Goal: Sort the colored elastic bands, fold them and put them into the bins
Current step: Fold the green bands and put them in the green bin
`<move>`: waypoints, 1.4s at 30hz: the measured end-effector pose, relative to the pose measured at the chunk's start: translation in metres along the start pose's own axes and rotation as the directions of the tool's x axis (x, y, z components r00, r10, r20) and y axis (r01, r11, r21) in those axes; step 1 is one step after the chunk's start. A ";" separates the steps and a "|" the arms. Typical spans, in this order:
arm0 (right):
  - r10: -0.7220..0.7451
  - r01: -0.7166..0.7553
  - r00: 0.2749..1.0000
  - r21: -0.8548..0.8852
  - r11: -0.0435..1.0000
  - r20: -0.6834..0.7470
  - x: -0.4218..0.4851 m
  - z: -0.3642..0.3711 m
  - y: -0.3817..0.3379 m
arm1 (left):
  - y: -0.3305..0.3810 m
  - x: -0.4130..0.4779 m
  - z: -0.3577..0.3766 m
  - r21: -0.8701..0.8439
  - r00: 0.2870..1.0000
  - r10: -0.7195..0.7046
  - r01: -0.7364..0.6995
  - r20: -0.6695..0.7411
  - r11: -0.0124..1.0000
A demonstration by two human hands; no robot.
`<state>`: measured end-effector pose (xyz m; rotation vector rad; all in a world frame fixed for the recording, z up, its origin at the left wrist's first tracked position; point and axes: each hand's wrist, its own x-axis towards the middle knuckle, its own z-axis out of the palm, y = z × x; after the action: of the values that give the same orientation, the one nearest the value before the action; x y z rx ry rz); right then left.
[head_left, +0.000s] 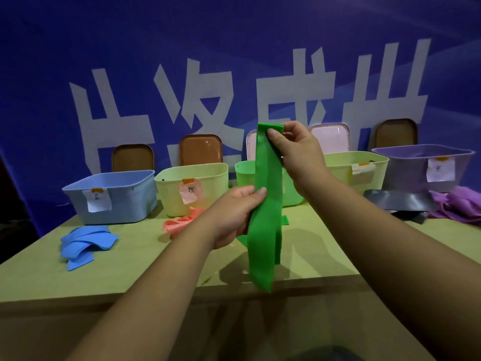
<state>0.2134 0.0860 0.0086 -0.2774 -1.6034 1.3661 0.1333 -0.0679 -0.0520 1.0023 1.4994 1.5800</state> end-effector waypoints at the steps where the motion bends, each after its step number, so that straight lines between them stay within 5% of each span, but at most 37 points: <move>1: 0.008 -0.008 1.000 -0.010 1.000 0.001 0.000 -0.003 0.006 | -0.005 0.003 0.003 -0.017 1.000 -0.020 0.020 0.009 1.000; 11: 0.119 -0.121 0.992 -0.072 0.990 -0.034 0.009 -0.033 0.085 | -0.059 0.046 0.020 0.209 0.987 -0.138 0.152 -0.077 0.966; 25: 0.188 -0.190 0.980 -0.031 0.981 -0.057 0.020 -0.037 0.110 | -0.075 0.022 0.001 0.660 0.973 0.002 0.156 -0.232 0.735; 30: 0.178 -0.182 0.982 -0.061 0.981 -0.065 0.012 -0.034 0.102 | -0.080 0.014 0.008 0.678 0.956 0.026 0.188 -0.292 0.711; 37: 0.162 -0.169 0.984 -0.099 0.981 -0.069 0.009 -0.033 0.091 | -0.074 0.017 0.007 0.544 0.953 -0.053 0.216 -0.299 0.811; 42: 0.158 -0.165 0.985 -0.110 0.980 -0.073 0.011 -0.033 0.096 | -0.081 0.021 0.014 0.619 0.945 0.004 0.211 -0.328 0.756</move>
<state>0.1956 0.1472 -0.0707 -0.5265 -1.6372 1.3737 0.1366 -0.0384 -0.1319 1.0269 2.3874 1.1725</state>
